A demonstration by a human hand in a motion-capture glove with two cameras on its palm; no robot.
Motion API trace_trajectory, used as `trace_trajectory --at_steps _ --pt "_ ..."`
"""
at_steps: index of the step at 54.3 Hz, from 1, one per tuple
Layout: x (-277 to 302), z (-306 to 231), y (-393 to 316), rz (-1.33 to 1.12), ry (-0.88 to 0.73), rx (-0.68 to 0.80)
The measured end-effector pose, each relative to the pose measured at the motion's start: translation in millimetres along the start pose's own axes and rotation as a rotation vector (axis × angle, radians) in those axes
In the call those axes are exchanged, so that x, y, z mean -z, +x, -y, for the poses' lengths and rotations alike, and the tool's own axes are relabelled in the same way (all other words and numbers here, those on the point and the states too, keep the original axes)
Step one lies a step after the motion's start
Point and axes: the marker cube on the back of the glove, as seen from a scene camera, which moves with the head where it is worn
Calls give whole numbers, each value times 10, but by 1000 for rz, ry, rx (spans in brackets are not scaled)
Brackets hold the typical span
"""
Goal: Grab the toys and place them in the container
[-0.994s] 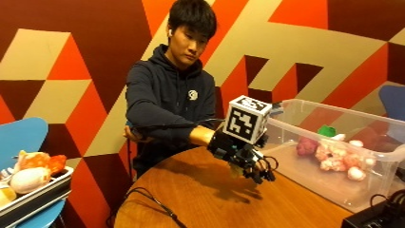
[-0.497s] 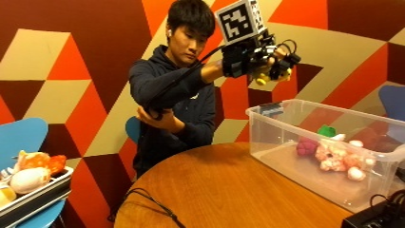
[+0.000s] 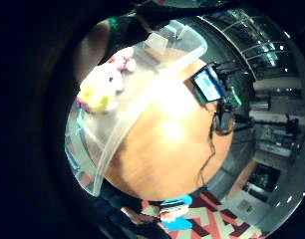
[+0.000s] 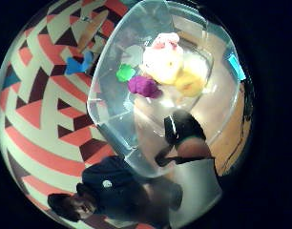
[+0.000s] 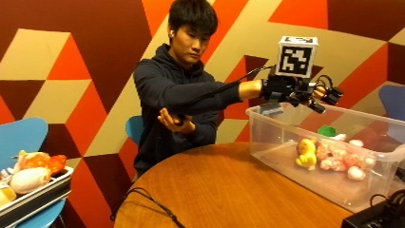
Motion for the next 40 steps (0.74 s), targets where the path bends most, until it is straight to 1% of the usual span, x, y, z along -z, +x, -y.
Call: trace_trajectory --at_steps 7,12,28,40 --pt "79 -56 187 155 82 -42" --pt "190 -183 373 217 120 -83" --pt "306 -629 760 207 194 -151" --pt "303 -941 963 179 192 -192"
